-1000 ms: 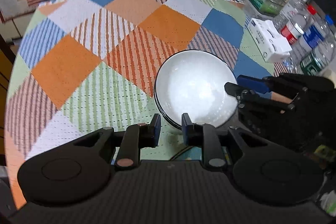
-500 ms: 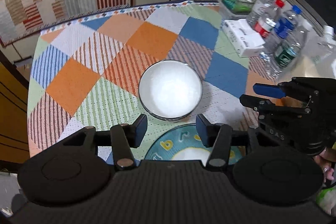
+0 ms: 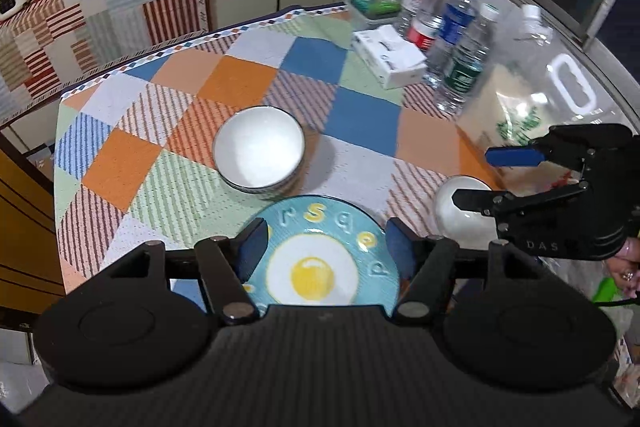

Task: Organize plates and bowls
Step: 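Open both grippers and move them to the third white bowl, then grasp the third white bowl rim with both grippers, then lift the third bowl with both grippers and carry it over the nested bowls, then lower the third bowl into the nested bowls and open both grippers, then grasp the rim of the three-bowl stack with both grippers, then lift the bowl stack with both grippers and carry it over the egg plate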

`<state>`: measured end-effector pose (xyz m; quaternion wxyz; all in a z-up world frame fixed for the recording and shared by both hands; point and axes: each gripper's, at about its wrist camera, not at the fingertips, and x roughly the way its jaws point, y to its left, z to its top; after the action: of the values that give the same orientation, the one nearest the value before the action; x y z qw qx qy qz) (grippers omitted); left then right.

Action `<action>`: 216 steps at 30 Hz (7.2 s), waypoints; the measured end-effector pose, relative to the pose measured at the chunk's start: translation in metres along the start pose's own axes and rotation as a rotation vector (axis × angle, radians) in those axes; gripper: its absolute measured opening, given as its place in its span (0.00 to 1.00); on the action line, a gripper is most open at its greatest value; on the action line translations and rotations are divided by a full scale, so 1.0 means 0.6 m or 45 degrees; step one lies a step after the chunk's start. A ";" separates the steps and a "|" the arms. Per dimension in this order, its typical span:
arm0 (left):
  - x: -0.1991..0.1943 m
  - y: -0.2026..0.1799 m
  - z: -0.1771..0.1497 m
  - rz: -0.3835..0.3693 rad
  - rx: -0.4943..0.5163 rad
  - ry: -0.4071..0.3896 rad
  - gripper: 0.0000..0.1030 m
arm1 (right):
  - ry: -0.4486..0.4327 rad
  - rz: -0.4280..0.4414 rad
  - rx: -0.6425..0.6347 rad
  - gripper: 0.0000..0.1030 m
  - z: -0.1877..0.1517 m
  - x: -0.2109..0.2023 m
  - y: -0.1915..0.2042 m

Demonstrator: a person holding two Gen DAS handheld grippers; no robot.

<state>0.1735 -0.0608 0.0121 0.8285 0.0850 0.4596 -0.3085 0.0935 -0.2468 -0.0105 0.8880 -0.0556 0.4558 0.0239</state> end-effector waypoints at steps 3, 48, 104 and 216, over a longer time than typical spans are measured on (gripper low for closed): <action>-0.001 -0.026 -0.010 -0.008 0.031 0.006 0.67 | -0.032 -0.023 -0.034 0.64 -0.024 -0.028 -0.006; 0.336 -0.202 -0.046 -0.155 0.151 0.182 0.42 | 0.062 -0.218 0.492 0.54 -0.229 0.132 -0.171; 0.065 0.077 0.041 0.042 -0.237 -0.093 0.10 | -0.078 0.231 0.371 0.14 0.067 0.095 -0.008; 0.384 0.311 -0.042 -0.398 -0.783 -0.048 0.33 | 0.121 0.622 0.780 0.58 0.082 0.461 -0.039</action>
<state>0.3549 -0.0016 -0.2165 0.7664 -0.2457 0.5232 -0.2804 0.2968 -0.2664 -0.2051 0.8096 0.3210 0.4821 0.0948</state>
